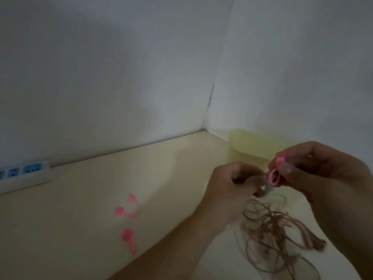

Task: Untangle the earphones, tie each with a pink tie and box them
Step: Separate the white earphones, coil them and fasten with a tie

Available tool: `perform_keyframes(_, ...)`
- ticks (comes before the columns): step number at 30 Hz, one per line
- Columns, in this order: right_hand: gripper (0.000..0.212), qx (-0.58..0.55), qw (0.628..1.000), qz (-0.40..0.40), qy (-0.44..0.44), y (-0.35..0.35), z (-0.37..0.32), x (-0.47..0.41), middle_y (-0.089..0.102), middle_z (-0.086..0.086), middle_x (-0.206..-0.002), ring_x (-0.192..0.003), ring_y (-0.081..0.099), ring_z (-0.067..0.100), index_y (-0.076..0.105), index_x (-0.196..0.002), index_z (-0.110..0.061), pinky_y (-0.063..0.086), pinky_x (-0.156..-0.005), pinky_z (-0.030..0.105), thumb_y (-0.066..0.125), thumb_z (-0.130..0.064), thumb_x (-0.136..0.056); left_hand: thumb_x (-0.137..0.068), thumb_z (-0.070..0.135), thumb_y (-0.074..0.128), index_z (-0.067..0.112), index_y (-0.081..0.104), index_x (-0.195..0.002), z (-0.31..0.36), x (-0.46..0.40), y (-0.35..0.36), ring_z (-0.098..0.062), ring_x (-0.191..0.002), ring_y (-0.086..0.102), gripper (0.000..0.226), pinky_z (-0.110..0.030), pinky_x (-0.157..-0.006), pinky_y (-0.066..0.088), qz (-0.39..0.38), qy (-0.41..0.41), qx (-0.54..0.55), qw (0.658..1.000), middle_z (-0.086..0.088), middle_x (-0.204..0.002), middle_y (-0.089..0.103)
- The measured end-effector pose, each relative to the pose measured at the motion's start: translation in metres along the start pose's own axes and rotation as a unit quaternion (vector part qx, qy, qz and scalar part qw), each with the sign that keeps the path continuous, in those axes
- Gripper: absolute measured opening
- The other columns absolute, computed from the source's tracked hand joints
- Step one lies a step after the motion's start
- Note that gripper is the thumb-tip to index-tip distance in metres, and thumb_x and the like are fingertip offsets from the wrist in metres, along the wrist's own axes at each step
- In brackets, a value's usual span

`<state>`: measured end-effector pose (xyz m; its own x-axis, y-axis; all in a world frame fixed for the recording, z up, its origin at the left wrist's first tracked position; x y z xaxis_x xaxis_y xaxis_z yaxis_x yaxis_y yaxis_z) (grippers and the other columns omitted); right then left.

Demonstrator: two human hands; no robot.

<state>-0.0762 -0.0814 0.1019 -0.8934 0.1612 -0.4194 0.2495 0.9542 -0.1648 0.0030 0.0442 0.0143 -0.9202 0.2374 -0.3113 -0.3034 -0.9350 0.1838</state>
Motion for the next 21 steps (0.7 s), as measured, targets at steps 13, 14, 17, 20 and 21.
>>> perform_keyframes(13,0.018,0.082,0.993,0.078,0.029,-0.092,0.046,0.011,0.071,0.013,-0.071,-0.063,0.071,0.025,0.067,-0.082,-0.003,0.057,-0.06,0.026,0.071,0.014,-0.087,-0.088,0.004,0.079,0.015,0.081,-0.092,-0.011,0.001,0.075,-0.017,-0.078,0.075,0.012,-0.028,-0.076,0.057,0.008,0.03,-0.019,0.999,-0.005,-0.084,0.081)
perform_keyframes(14,0.02,0.102,0.992,0.074,0.031,-0.092,0.048,0.011,0.071,0.011,-0.072,-0.063,0.071,0.025,0.067,-0.082,-0.006,0.058,-0.059,0.03,0.07,0.012,-0.089,-0.088,0.004,0.079,0.014,0.081,-0.092,-0.014,0.001,0.075,-0.017,-0.078,0.075,0.011,-0.027,-0.075,0.057,0.011,0.026,-0.021,0.999,-0.005,-0.083,0.08)
perform_keyframes(17,0.028,0.157,0.984,0.071,0.037,-0.093,0.056,0.012,0.071,0.005,-0.072,-0.064,0.07,0.025,0.067,-0.08,-0.018,0.062,-0.067,0.048,0.067,0.007,-0.092,-0.087,0.005,0.079,0.016,0.081,-0.089,-0.018,0.002,0.072,-0.017,-0.078,0.075,0.011,-0.025,-0.074,0.055,0.017,0.019,-0.022,0.999,-0.006,-0.084,0.08)
perform_keyframes(20,0.03,0.184,0.98,0.057,0.05,-0.091,0.061,0.011,0.072,0.001,-0.073,-0.066,0.07,0.02,0.067,-0.08,-0.023,0.061,-0.07,0.042,0.067,0.004,-0.093,-0.086,0.004,0.08,0.019,0.082,-0.088,-0.019,0.003,0.069,-0.02,-0.079,0.076,0.015,-0.029,-0.076,0.055,0.021,0.023,-0.025,0.999,-0.007,-0.084,0.08)
perform_keyframes(21,0.029,0.188,0.98,0.05,0.052,-0.089,0.063,0.01,0.073,0.0,-0.073,-0.066,0.069,0.017,0.068,-0.081,-0.023,0.06,-0.069,0.037,0.067,0.003,-0.094,-0.086,0.003,0.08,0.019,0.082,-0.087,-0.019,0.004,0.069,-0.02,-0.079,0.076,0.017,-0.029,-0.076,0.056,0.02,0.024,-0.025,0.999,-0.007,-0.084,0.08)
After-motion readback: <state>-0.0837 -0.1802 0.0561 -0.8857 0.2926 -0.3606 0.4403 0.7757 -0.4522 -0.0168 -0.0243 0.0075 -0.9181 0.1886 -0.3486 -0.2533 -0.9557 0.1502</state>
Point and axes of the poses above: each hand's wrist, its own x-axis away from the middle knuckle, its own y-axis out of the palm, z = x × y, the point moved 1 cm from there along -x, towards the middle knuckle
